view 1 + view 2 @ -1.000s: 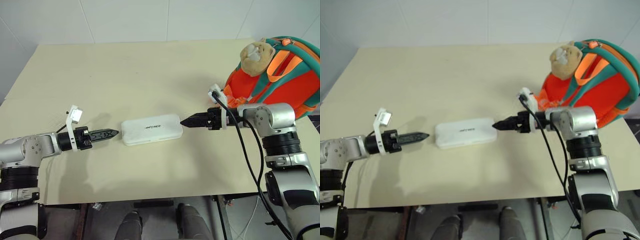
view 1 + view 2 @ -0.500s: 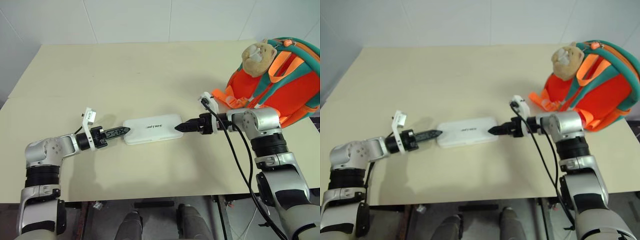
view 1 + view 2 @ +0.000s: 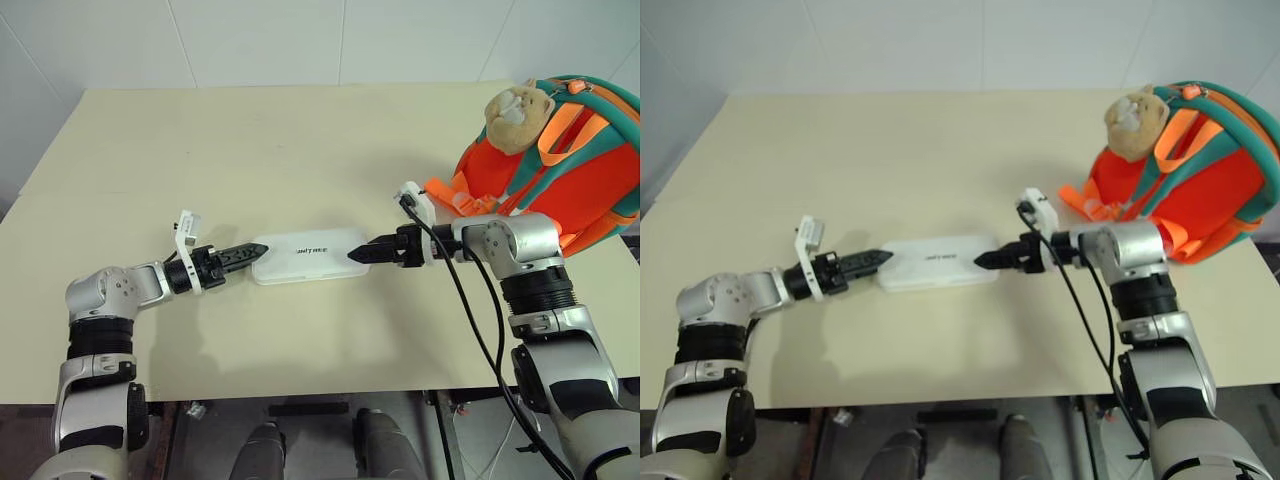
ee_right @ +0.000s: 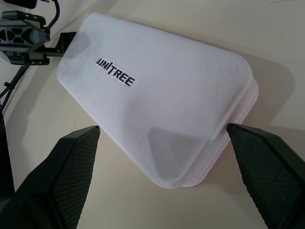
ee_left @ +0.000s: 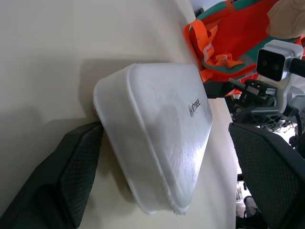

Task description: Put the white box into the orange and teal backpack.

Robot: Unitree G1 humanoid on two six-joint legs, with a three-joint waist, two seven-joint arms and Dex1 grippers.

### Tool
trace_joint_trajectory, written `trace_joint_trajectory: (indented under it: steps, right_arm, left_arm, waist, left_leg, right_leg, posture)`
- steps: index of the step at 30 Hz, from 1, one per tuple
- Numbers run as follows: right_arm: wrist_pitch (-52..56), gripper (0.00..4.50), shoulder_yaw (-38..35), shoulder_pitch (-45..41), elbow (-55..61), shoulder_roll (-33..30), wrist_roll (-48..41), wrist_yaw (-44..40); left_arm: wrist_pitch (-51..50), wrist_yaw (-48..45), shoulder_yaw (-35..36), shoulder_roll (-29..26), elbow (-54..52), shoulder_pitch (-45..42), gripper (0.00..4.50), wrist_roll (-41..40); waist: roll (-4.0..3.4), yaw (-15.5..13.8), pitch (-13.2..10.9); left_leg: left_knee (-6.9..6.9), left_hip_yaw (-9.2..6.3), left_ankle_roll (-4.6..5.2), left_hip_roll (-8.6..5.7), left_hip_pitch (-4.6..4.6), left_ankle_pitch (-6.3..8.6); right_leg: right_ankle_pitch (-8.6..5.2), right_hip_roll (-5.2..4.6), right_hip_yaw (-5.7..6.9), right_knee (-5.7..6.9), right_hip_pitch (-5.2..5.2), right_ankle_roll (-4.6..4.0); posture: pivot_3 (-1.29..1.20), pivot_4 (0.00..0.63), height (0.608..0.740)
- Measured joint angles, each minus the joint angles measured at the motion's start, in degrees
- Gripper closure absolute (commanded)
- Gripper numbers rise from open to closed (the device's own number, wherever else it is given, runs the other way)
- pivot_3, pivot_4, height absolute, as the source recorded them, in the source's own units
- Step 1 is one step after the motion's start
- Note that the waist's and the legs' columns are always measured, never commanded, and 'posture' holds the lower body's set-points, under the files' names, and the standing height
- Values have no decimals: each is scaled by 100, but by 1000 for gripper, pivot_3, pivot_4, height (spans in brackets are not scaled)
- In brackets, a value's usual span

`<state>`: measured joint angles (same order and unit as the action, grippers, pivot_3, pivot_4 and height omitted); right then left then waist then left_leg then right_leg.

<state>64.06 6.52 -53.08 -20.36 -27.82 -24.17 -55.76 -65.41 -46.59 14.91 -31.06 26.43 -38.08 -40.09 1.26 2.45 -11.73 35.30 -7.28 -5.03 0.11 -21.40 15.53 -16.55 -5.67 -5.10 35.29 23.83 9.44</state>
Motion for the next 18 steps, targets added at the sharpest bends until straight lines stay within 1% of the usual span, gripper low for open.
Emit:
trace_joint_trajectory:
  steps: [9, 18]
  right_arm:
    - [7, 0, -3, 18, 30, 119, -6, 79]
    - [-61, 0, 38, 27, 68, 200, 5, 78]
  left_arm:
    - [-14, 204, 220, 343, 84, -67, 7, -14]
    - [-24, 214, 265, 454, 76, -65, 7, -32]
  waist:
    - [0, -11, 0]
    - [0, -47, 0]
  left_leg:
    - [1, 0, -3, 0, 4, -2]
    - [-1, 1, -4, 0, 4, -2]
  right_leg:
    - [0, 0, -1, 5, 0, 0]
    - [0, 0, -1, 0, 0, 0]
  posture:
    - [0, 150, 740]
    - [0, 150, 740]
